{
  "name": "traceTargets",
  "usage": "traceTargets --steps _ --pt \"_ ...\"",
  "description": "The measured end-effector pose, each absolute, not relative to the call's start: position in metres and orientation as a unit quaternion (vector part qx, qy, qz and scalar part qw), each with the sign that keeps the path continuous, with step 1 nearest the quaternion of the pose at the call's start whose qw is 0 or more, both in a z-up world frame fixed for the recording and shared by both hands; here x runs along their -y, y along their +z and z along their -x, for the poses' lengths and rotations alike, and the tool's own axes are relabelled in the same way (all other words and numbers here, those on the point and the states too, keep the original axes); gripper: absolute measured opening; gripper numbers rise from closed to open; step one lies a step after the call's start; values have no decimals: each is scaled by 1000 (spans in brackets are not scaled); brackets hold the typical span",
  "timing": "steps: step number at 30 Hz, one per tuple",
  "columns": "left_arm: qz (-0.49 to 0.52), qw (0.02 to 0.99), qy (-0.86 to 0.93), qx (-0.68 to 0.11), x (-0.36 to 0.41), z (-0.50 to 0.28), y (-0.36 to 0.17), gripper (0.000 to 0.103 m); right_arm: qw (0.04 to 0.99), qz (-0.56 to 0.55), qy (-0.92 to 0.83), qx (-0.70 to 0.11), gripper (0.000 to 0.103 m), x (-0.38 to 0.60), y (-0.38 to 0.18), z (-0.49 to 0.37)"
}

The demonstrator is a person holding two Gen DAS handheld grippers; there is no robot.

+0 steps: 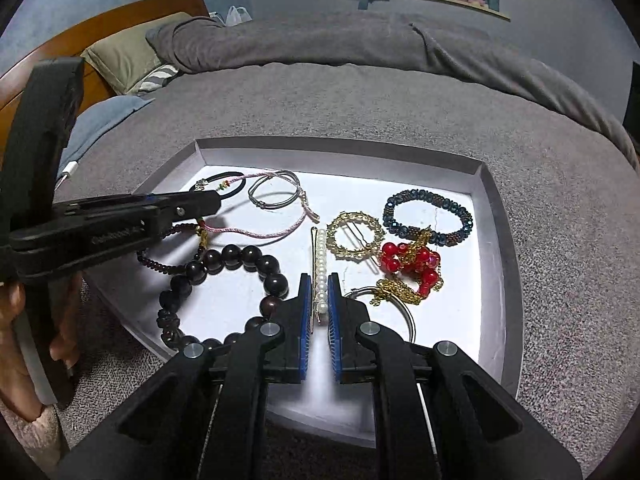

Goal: Organize jewelry
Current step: 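Carry the pink cord bracelet and pearl hair pin into the tray and lower them, then open both tools to release the cord bracelet and pearl pin in the tray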

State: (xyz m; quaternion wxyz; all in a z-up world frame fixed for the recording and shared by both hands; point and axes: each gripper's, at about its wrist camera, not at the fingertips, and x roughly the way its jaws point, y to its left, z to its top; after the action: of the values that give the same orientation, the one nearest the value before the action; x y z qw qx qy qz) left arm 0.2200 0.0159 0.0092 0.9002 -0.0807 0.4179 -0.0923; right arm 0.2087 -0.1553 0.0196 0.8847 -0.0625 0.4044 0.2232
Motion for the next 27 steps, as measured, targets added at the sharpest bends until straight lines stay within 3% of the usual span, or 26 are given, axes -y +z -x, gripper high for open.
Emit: traceTargets --steps 7,9,11,20,27 --pt "72 900 -87 -422 -14 -221 5 16 883 64 221 -410 8 153 16 -213" --pt "72 900 -85 -421 -14 -222 5 19 883 65 221 -410 8 152 15 -212" --pt "71 902 -82 -418 -13 -223 6 29 883 64 221 -409 8 153 14 -212" --pt "64 903 -82 -416 -12 -220 7 31 885 58 220 -407 9 156 14 -211" --pt "56 909 -86 -404 -8 -210 16 34 895 42 212 -391 28 164 21 -208"
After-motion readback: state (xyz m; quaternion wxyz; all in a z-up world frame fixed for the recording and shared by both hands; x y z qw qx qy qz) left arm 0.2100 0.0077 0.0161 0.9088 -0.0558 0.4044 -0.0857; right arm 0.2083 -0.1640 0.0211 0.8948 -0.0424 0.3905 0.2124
